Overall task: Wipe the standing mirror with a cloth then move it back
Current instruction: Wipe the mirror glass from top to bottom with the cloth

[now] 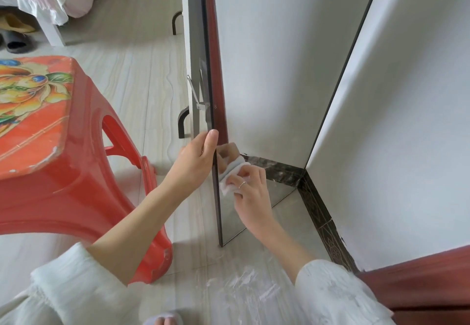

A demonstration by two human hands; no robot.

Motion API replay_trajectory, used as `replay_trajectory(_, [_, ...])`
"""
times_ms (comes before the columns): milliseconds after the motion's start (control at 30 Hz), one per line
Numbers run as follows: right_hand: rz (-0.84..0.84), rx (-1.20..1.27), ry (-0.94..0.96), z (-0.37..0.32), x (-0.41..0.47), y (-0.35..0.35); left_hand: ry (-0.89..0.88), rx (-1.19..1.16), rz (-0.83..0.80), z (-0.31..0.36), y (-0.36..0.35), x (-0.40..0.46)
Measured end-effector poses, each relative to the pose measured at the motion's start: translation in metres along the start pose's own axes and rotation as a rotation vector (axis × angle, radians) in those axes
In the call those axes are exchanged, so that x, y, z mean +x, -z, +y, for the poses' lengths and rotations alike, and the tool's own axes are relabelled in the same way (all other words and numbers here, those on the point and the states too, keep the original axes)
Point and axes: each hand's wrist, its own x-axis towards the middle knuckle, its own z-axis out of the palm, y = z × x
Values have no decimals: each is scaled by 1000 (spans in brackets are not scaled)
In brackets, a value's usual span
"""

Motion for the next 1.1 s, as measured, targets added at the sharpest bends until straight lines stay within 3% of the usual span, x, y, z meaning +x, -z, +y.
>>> replay_trajectory(167, [-434, -49, -9, 17, -27, 6, -34, -29, 55, -3, -6, -4])
replay_trajectory(233, [-465, -88, -82, 24, -27, 10, -35, -55, 67, -5, -10, -6])
replay_trajectory(367, [-84, -95, -138, 27, -2, 29, -41, -94, 136, -10, -21, -11])
replay_trajectory(500, [180, -66, -153, 23, 50, 51, -47, -133, 184, -10, -33, -18])
replay_trajectory(700, [215, -60, -164, 12, 70, 36, -31, -163, 197, -14, -38, -19])
replay_trajectory(867, [46, -61, -208, 27, 7, -1, 8, -136, 248, -22, -53, -16])
replay_trajectory(1033, [-489, -80, -328, 65, -28, -3, -53, -128, 299, -23, -59, -15])
replay_trajectory(1100, [-571, -99, -354, 76, -28, 8, -59, -139, 311, -23, -61, -15])
